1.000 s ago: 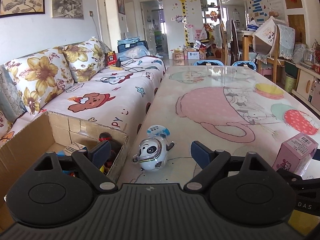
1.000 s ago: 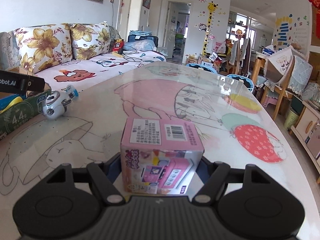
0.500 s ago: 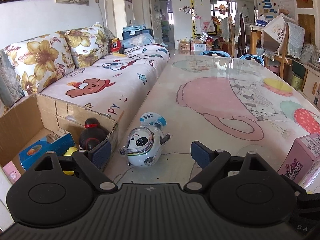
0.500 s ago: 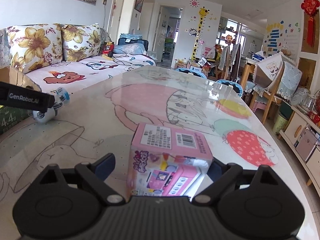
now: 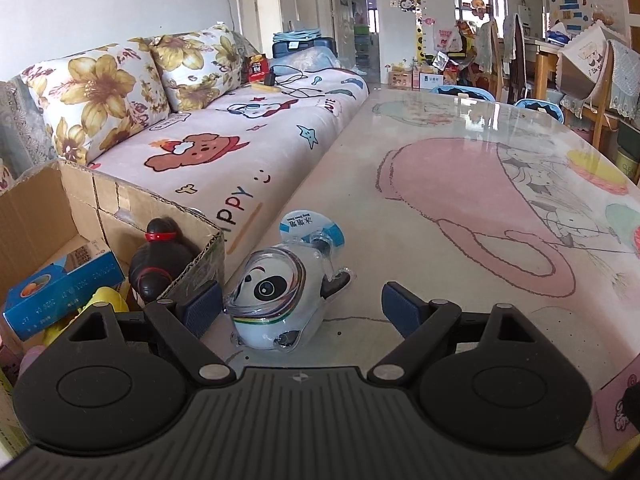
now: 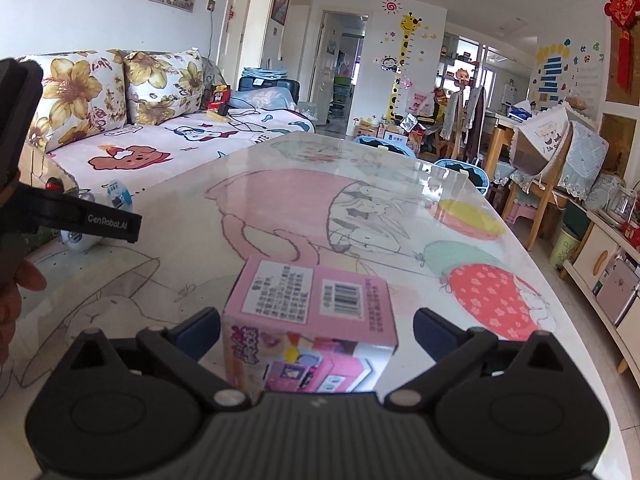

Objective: Organize rigid objects
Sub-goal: 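Grasp the pink toy box with the right tool while the left tool approaches the panda toy, then grasp the white panda toy with the left tool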

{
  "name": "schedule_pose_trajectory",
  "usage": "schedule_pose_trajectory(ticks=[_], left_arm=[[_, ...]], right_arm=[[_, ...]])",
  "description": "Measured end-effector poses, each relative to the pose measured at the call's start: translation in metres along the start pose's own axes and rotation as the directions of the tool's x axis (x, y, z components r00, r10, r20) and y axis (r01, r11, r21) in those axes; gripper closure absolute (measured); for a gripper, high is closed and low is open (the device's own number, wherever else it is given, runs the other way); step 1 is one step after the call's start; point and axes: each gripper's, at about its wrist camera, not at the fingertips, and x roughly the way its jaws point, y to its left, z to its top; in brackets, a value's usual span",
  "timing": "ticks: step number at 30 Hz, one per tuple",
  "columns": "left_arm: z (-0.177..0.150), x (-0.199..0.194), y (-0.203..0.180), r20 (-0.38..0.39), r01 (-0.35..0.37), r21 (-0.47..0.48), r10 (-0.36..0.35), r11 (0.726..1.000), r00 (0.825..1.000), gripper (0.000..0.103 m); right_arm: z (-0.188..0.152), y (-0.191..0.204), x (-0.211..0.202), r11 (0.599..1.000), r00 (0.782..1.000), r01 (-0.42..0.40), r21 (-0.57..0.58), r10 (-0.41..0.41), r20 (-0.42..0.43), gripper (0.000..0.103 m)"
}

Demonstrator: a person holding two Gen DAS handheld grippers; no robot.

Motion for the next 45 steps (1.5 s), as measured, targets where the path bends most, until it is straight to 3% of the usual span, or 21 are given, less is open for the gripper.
schedule_pose_trajectory(ticks=[11, 16, 18, 22, 27, 45], left_arm=[[0.007, 0.004, -0.001, -0.006, -0.010, -0.006, 0.010, 1.000, 1.000, 0.001], [0.004, 0.008, 0.001, -0.032, -0.017, -0.012, 0.017, 1.000, 0.999, 0.033], [0.004, 0.008, 0.002, -0.036, -0.016, -0.013, 0.015, 1.000, 0.999, 0.039], [0.004, 0.006, 0.000, -0.037, -0.022, -0.007, 0.022, 1.000, 0.999, 0.039], [0.004, 0.006, 0.000, -0.037, -0.022, -0.007, 0.021, 1.000, 0.999, 0.039], [-0.007, -0.017, -0.010, -0.052, 0.050, 0.010, -0.049, 0.999, 0.997, 0.039]], right_arm=[[0.003, -0.001, 0.006, 1.000, 1.000, -0.011, 0.005, 0.011, -0.011, 0.001], [0.002, 0.002, 0.009, 1.000, 0.999, -0.030, 0.001, 0.030, -0.025, 0.001], [0.002, 0.003, 0.010, 1.000, 0.999, -0.029, -0.002, 0.028, -0.026, 0.001], [0.003, 0.003, 0.012, 0.999, 0.999, -0.033, 0.001, 0.033, -0.034, 0.006], [0.002, 0.004, 0.015, 0.999, 0.998, -0.038, -0.012, 0.037, -0.043, 0.025], [0.000, -0.008, 0.007, 0.999, 0.999, -0.008, -0.041, 0.007, -0.032, 0.029]])
